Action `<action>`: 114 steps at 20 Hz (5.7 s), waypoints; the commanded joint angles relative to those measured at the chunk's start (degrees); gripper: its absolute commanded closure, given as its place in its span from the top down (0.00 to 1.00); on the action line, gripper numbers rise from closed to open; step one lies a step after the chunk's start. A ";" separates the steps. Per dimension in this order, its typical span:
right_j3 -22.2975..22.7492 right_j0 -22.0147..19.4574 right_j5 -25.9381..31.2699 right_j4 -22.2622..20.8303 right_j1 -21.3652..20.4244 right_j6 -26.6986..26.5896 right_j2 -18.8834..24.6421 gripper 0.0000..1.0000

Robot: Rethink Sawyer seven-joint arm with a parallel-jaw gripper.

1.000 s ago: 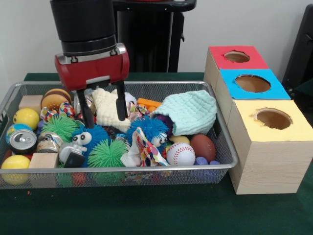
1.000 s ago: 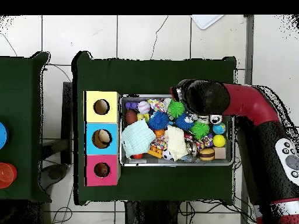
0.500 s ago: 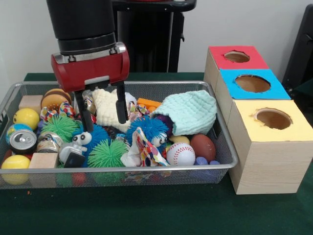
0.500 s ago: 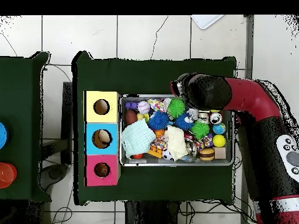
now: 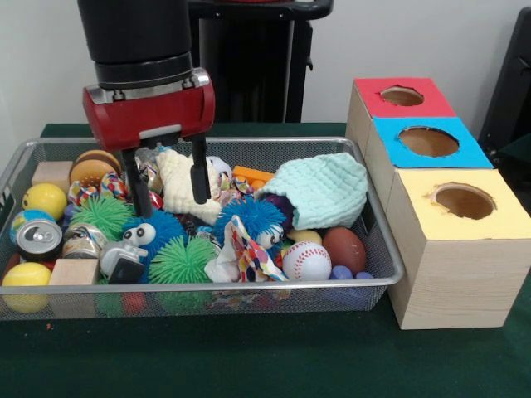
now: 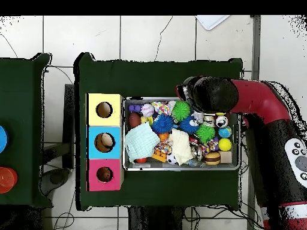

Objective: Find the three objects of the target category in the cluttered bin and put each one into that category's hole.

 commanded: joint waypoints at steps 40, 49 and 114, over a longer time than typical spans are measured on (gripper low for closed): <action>10.93 2.34 6.99 -3.31 -5.38 -3.53 0.04 1.00; 12.52 1.98 4.57 -2.91 -5.12 -1.58 0.23 1.00; 12.40 14.82 -11.74 -0.30 1.26 9.11 -13.04 0.00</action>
